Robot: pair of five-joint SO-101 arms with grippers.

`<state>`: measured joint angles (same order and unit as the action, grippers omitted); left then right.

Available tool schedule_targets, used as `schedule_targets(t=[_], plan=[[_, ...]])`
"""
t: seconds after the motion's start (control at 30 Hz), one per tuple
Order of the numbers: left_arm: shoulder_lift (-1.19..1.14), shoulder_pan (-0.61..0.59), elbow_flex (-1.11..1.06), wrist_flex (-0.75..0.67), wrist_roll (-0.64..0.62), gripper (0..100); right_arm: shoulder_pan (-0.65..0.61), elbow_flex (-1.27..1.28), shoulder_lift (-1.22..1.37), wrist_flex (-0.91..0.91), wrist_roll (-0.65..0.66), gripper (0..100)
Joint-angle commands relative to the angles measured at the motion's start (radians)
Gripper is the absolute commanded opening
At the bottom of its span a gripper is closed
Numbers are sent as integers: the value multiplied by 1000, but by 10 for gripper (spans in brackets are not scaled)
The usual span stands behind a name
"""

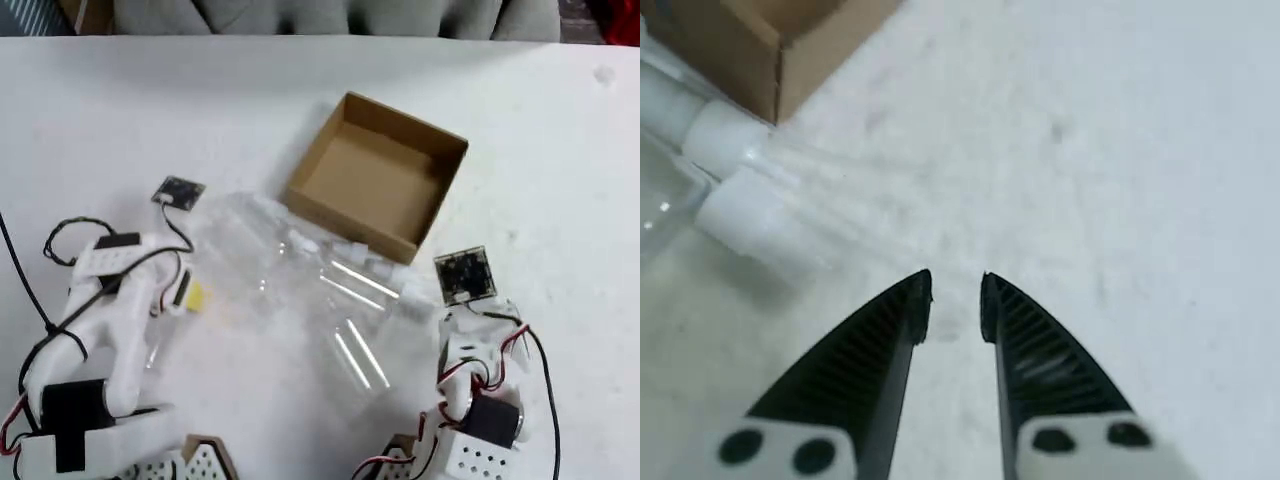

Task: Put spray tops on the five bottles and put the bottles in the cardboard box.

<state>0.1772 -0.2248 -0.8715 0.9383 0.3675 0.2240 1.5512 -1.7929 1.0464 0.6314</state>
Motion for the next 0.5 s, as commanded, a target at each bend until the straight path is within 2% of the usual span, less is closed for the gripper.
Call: schedule_targets(t=[0.0, 0.27, 0.47], plan=[[48, -15, 9, -48, -12, 20, -64, -126, 107, 7, 34, 23], [47, -15, 9, -48, -12, 20, -182, -373, 616, 10, 118, 27], [47, -15, 9, -48, -11, 20, -206, -497, 885, 5, 184, 180]])
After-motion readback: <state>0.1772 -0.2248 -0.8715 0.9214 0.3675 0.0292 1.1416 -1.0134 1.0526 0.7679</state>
